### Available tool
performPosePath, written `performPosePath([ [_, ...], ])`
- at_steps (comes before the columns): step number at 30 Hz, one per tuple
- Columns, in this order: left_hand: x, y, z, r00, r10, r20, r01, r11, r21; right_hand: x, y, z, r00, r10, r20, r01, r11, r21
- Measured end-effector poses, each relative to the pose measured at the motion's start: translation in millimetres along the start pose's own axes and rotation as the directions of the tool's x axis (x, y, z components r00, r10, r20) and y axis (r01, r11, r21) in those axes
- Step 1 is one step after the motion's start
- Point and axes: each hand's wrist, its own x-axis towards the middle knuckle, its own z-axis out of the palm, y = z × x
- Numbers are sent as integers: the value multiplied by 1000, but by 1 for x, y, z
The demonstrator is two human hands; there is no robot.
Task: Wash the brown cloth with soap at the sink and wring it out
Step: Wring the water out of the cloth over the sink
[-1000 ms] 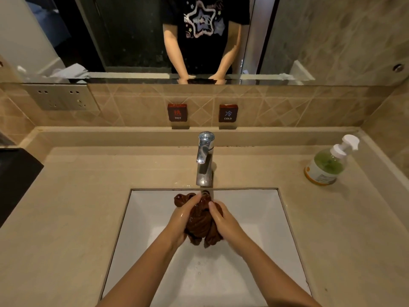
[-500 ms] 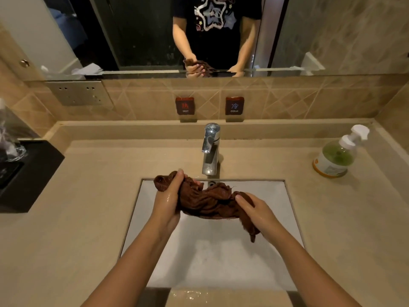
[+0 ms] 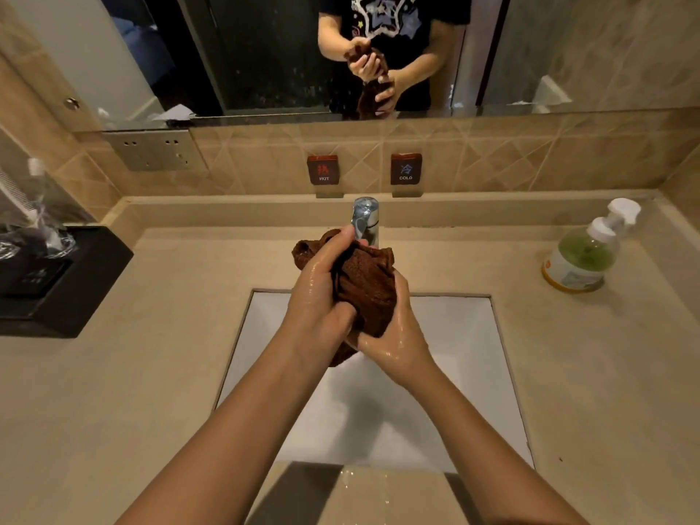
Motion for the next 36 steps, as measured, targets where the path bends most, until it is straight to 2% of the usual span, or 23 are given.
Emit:
performPosePath([
  [2, 9, 4, -5, 999, 21, -33, -23, 998, -61, 4, -4, 5, 991, 22, -131, -20, 1000, 14],
  [4, 17, 13, -14, 998, 41, -56, -49, 988, -150, 7, -7, 4, 989, 27, -143, -28, 1000, -6],
  [5, 21, 18, -22, 993, 72, -90, -84, 987, -136, 8, -9, 3, 991, 28, -127, -29, 1000, -4],
  [6, 24, 21, -34, 985, 122, -126, -133, 988, -82, 7, -9, 1, 993, 31, -115, -32, 999, -3],
  [8, 27, 29, -61, 953, 232, -197, -206, 968, 143, 5, -10, -6, 994, 27, -101, -29, 1000, -12],
  [10, 26, 34, -91, 933, 279, -229, -184, 913, 364, 5, -11, -15, 996, 33, -82, -37, 998, -44],
  [12, 25, 38, -109, 936, 287, -203, -149, 846, 512, 4, -18, -22, 997, 81, -6, -81, 988, -128],
  [14, 26, 39, -112, 962, 256, -98, -155, 804, 574, 5, -28, -25, 984, 142, 107, -120, 974, -191],
  [16, 31, 34, -110, 984, 167, 53, -160, 731, 663, 7, -39, -26, 962, 191, 197, -151, 968, -202],
  [18, 36, 23, -104, 979, 7, 202, -157, 657, 738, 10, -48, -26, 939, 212, 271, -180, 974, -139],
  [20, 35, 8, -96, 958, -163, 237, -65, 679, 731, 13, -52, -25, 926, 209, 315, -210, 977, -31],
  [22, 28, -6, -92, 935, -303, 182, 127, 768, 628, 16, -53, -21, 941, 204, 270, -227, 972, 57],
  [24, 24, -21, -96, 904, -388, 182, 258, 832, 492, 20, -49, -14, 969, 234, 85, -242, 964, 111],
  [26, 21, -37, -105, 898, -384, 217, 262, 861, 437, 23, -40, -4, 940, 318, -121, -283, 929, 238],
  [28, 17, -50, -111, 888, -374, 266, 221, 857, 466, 22, -31, 8, 903, 379, -203, -309, 900, 307],
  [30, 16, -56, -112, 881, -386, 275, 194, 823, 534, 22, -23, 10, 895, 396, -205, -362, 914, 181],
  [32, 13, -53, -113, 883, -399, 249, 208, 806, 554, 22, -21, 3, 912, 395, -107, -402, 914, -53],
  [34, 13, -48, -119, 853, -454, 255, 291, 822, 490, 22, -22, -8, 940, 337, -53, -335, 885, -325],
  [35, 13, -44, -120, 826, -496, 269, 342, 819, 460, 23, -21, -16, 951, 304, -51, -299, 869, -395],
  [36, 11, -40, -120, 786, -547, 290, 397, 805, 442, 22, -21, -20, 952, 307, -14, -291, 888, -355],
])
